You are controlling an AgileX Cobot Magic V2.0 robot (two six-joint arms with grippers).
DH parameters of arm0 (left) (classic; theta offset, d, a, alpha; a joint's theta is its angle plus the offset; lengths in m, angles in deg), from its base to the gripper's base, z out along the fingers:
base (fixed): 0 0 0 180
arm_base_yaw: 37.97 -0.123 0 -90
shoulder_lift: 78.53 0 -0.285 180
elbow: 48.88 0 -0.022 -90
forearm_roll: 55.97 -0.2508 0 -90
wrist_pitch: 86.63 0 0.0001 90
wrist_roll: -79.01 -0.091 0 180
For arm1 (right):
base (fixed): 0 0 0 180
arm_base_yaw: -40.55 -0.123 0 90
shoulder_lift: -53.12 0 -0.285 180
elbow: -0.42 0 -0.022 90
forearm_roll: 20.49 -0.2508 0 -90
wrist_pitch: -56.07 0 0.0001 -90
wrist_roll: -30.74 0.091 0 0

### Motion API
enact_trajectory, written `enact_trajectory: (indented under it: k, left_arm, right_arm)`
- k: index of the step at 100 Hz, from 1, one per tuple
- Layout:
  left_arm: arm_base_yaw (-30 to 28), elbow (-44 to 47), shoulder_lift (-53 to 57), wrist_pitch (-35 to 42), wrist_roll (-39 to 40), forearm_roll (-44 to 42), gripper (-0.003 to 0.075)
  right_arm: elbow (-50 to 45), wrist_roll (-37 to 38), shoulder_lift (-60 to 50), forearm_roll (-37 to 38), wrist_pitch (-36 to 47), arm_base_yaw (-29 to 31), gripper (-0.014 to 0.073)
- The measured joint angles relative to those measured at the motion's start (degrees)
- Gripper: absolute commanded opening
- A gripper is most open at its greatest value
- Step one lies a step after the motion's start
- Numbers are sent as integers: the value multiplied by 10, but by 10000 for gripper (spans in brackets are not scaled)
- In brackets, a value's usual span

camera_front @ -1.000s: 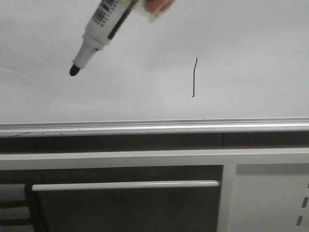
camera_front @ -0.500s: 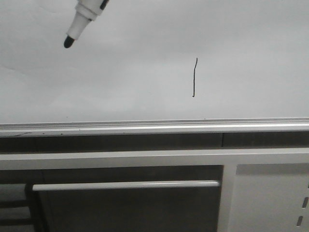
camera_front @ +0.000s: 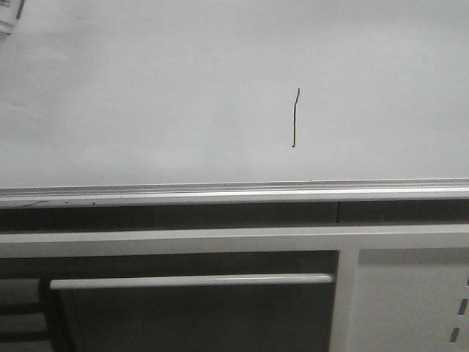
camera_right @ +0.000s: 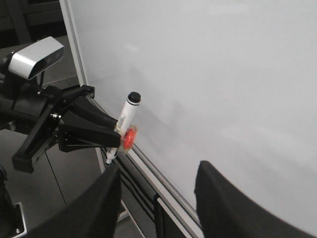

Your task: Write number 1 on whiteboard

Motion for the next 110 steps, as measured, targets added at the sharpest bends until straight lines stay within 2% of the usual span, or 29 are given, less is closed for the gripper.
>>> enact_trajectory:
  k: [19,36,46,55,65,86,96,110]
  left_arm:
    - [0,24,9,75,1,22,-20]
    - [0,28,-8,111,1,27,-20]
    - [20,28,-27,142,1,28,-20]
    - [62,28,-47,189,1,29,-20]
    - [137,28,-70,265,1,29,-20]
    - [285,28,-144,474,48,29,-20]
    - [310,28,-187,536,95,21,-20]
    - [315,28,-228,575,170,-14,-20]
  right_arm:
    - [-19,1,0,0,14,0,314]
    - [-22,1,0,-1,22,0,314]
    - [-22,1,0,-1,28,0,314]
    - [-22,1,0,-2,28,0,314]
    - [-22,2,0,-2,30,0,314]
    - [-22,2,0,-3,37,0,314]
    - [-22,2,0,-3,37,0,314]
    - [-22,2,0,-3,37,0,314]
